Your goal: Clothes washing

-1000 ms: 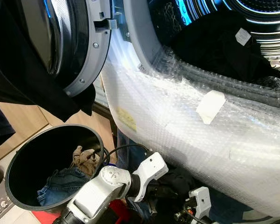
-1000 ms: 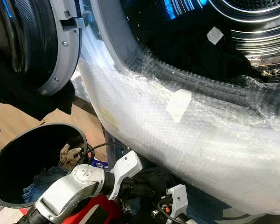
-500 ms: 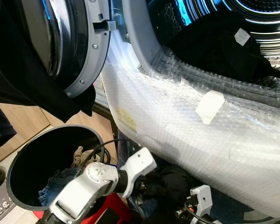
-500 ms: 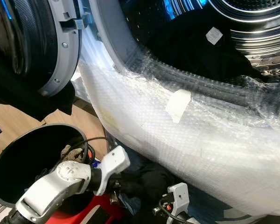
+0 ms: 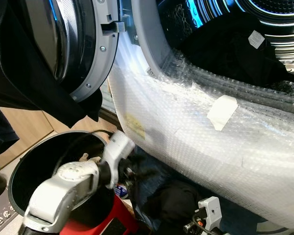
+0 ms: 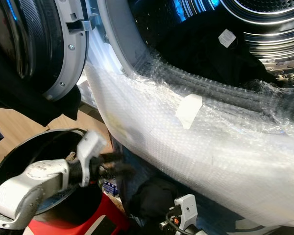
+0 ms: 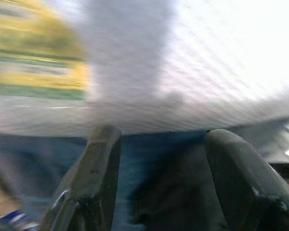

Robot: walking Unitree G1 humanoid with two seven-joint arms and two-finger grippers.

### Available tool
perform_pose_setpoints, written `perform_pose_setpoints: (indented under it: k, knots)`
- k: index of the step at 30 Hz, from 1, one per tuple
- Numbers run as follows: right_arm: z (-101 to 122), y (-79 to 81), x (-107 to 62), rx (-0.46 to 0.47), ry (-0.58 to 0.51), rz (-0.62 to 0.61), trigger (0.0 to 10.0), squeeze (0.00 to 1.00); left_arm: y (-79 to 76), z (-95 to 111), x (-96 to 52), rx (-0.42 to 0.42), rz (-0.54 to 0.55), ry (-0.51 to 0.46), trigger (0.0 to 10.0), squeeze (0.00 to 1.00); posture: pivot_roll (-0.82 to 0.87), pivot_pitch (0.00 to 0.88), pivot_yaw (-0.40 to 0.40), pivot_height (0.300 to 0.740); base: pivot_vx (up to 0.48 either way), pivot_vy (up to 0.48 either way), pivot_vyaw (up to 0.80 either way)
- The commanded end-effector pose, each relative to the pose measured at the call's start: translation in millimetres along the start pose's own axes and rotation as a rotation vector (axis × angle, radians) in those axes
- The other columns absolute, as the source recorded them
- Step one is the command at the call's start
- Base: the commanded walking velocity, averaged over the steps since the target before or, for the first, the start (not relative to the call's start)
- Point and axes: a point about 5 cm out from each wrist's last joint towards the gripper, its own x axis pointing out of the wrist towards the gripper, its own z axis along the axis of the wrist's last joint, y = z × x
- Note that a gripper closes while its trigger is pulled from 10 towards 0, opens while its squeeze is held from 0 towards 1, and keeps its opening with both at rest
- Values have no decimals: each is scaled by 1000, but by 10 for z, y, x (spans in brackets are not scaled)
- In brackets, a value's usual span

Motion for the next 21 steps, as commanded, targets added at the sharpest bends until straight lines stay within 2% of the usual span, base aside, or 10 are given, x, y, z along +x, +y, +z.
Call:
perform_pose_setpoints:
  k: [1, 3, 4, 5, 6, 7, 11, 16, 19, 21]
  knots:
    - [-3, 51, -4, -9, 4, 47, 0, 0, 181, -95, -28, 2, 175, 38, 10000, 1000, 66, 98, 18, 740, 0, 0, 0]
    - [2, 60, -5, -12, 5, 56, 0, 0, 203, -115, -30, 0, 197, 46, 10000, 1000, 66, 98, 18, 740, 0, 0, 0]
    - [19, 86, -17, -25, 10, 91, 0, 0, 300, -176, -34, 10, 293, 60, 10000, 145, 63, 106, 14, 740, 0, 0, 0]
    - [26, 98, -24, -32, 13, 106, 0, 0, 343, -201, -37, 11, 335, 63, 10000, 0, 61, 109, 12, 740, 0, 0, 0]
    - [41, 127, -50, -37, 17, 141, 0, 0, 457, -270, -59, -5, 445, 65, 10000, 0, 61, 109, 12, 740, 0, 0, 0]
    - [51, 144, -76, -39, 17, 160, 0, 0, 542, -342, -87, 14, 526, 84, 10000, 0, 55, 111, 11, 740, 0, 0, 0]
    - [78, 203, -148, -52, 15, 209, 0, 0, 675, -471, -143, 46, 675, 76, 10000, 0, 46, 114, 12, 740, 0, 0, 0]
    - [131, 294, -197, -63, 4, 264, 0, 0, 712, -459, -163, 108, 735, 33, 10000, 0, 44, 117, 11, 740, 0, 0, 0]
    - [229, 411, -255, -83, -17, 333, 0, 0, 750, -433, -174, 172, 809, -22, 10000, 0, 44, 117, 11, 740, 0, 0, 0]
    - [295, 481, -273, -94, -35, 368, 0, 0, 782, -444, -202, 160, 857, -56, 10000, 0, 37, 118, 13, 740, 0, 0, 0]
